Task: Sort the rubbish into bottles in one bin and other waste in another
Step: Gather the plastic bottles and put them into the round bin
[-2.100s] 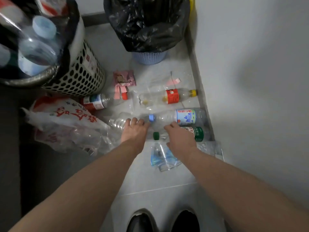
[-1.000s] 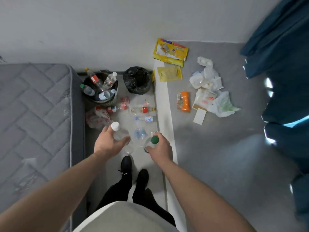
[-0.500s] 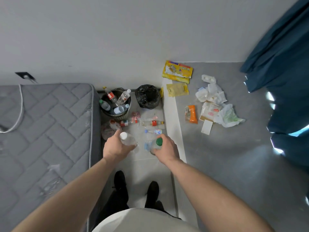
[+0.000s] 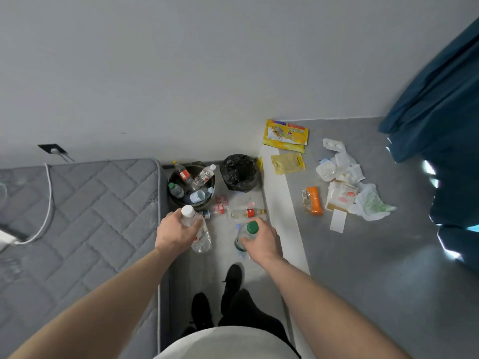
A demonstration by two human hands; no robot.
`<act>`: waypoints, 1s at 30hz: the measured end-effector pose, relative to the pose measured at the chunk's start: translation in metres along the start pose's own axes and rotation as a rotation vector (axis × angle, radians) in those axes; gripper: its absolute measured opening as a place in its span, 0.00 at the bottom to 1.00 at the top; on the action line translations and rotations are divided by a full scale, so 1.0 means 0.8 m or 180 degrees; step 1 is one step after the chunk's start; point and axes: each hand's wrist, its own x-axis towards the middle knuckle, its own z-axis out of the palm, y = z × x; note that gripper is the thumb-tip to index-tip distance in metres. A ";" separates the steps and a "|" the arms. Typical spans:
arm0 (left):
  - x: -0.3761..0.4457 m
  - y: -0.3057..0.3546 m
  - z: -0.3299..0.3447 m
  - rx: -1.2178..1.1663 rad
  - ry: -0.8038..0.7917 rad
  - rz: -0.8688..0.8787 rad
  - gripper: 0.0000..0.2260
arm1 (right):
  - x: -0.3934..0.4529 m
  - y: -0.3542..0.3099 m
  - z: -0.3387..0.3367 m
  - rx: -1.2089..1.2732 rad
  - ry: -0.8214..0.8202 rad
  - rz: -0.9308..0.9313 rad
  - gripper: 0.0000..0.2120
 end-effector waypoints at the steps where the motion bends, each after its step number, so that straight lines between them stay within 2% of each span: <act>1: 0.011 0.003 -0.004 0.0060 0.0050 0.0012 0.19 | 0.010 -0.002 -0.002 0.0029 0.0024 -0.0007 0.16; 6: 0.064 0.015 -0.024 0.0113 0.0292 -0.0053 0.16 | 0.073 -0.026 -0.021 0.0079 -0.0014 -0.0012 0.19; 11: 0.112 0.019 -0.043 0.0056 0.0483 -0.0102 0.17 | 0.125 -0.069 -0.026 0.0136 0.0021 -0.0062 0.12; 13: 0.132 0.017 -0.050 0.0032 0.0486 -0.0151 0.16 | 0.142 -0.088 -0.024 0.0150 -0.0003 -0.0119 0.12; 16: 0.169 0.017 -0.058 -0.0048 0.0448 -0.0257 0.11 | 0.169 -0.112 -0.017 0.0169 -0.0026 -0.0082 0.15; 23: 0.278 -0.001 -0.068 0.0049 0.0081 -0.0311 0.10 | 0.234 -0.162 0.020 0.0165 0.0004 0.0245 0.19; 30: 0.414 -0.060 -0.029 0.0129 -0.0172 -0.0414 0.10 | 0.337 -0.182 0.097 0.0179 0.0026 0.0446 0.21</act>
